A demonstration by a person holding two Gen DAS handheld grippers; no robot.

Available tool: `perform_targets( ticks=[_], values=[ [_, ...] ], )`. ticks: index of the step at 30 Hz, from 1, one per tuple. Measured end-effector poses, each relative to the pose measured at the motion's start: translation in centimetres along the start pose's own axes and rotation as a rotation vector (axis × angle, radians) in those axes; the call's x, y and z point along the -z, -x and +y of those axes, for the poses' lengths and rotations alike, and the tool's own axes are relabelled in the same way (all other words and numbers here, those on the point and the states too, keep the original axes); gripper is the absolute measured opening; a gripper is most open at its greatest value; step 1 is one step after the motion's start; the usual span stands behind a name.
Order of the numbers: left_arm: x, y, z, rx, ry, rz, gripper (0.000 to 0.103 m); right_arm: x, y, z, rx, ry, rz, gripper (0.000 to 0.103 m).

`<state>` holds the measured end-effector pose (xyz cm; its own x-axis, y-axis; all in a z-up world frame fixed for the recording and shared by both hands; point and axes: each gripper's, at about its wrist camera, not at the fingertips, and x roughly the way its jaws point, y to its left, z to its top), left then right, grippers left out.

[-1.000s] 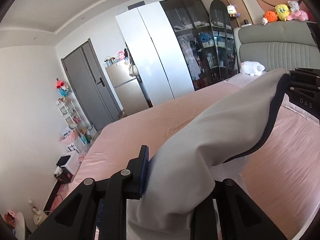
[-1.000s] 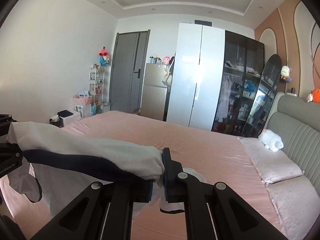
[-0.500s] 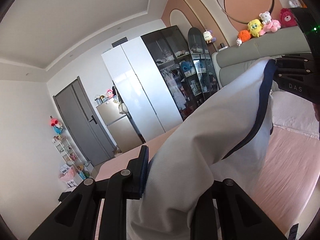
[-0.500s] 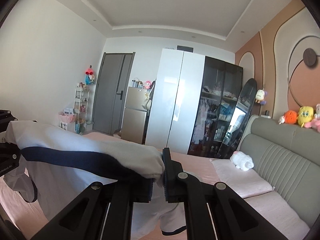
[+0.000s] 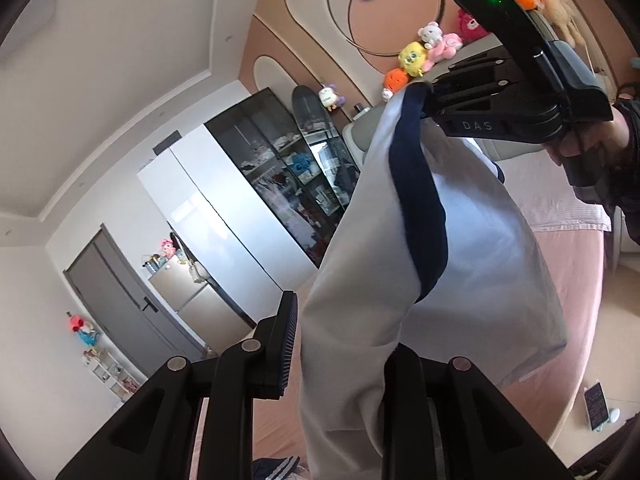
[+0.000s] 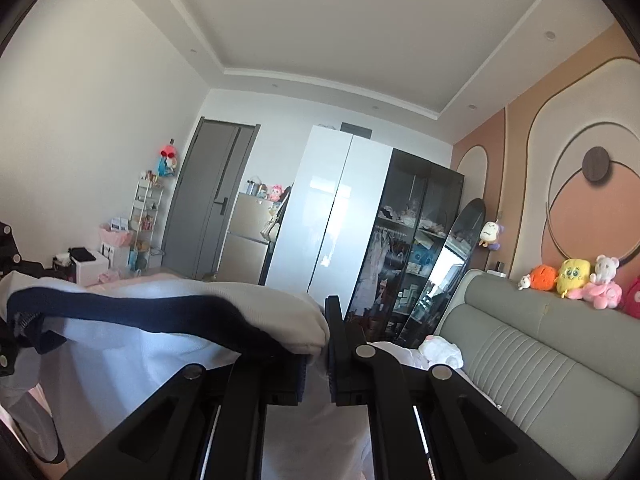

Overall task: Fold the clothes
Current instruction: 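Lift the white shirt with both grippers, stretching it between them, then lower the shirt onto the bed and open both grippers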

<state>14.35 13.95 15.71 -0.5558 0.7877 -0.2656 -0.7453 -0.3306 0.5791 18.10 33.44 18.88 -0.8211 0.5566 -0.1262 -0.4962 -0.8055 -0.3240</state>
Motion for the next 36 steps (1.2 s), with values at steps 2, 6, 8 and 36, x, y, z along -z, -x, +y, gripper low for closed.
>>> perform_targets(
  ticks=[2,6,8,36],
  values=[
    [1.8,-2.9,-0.2,0.069,0.043,0.057,0.021,2.6,-2.8,0.9,-0.018,0.037,0.079,0.005],
    [7.4,-11.7,-1.1,0.174,0.119,0.257,0.021,7.7,-8.4,2.8,-0.055,0.111,0.237,0.005],
    [10.8,-16.7,-1.7,0.227,0.172,0.373,0.021,12.0,-12.6,4.7,-0.090,0.136,0.361,0.005],
    [28.4,-35.4,1.6,0.300,0.701,0.772,0.090,29.0,-35.1,14.0,-0.173,0.096,0.874,0.009]
  ],
)
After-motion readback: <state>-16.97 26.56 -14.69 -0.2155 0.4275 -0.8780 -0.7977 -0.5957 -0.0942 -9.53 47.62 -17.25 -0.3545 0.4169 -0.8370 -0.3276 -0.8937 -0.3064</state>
